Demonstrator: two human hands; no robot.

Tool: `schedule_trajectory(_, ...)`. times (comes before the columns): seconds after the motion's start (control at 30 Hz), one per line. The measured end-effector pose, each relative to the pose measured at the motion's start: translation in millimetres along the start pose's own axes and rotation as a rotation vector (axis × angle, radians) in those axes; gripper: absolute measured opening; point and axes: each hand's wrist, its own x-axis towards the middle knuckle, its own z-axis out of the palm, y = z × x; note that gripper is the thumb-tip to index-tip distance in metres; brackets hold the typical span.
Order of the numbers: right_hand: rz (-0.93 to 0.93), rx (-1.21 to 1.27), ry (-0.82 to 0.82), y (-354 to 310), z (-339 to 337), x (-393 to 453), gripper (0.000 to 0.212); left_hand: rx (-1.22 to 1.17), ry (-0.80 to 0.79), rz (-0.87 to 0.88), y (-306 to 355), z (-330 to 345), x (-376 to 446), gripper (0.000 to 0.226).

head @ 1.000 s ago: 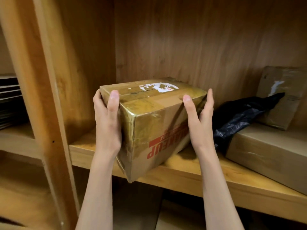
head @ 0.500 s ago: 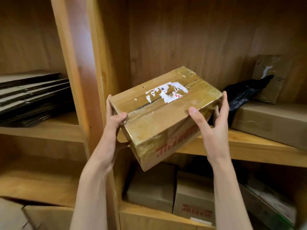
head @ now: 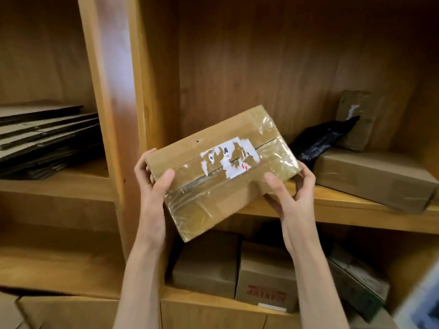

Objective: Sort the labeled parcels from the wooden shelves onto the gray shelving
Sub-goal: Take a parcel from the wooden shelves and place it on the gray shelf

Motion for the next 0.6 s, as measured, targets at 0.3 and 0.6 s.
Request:
schedule_trajectory(0.3, 0.207, 0.238, 0.337, -7.9, -37.7, -9.1, 0.023, -0.064, 0.08, -0.105, -1.6, 50.9, -18.9, 0.062)
schedule_trajectory(0.6, 0.22, 0.333, 0.377, -13.4, -65.6, -23.7, 0.037, -0.12, 0.109, -0.179, -2.8, 75.4, -33.1, 0.065)
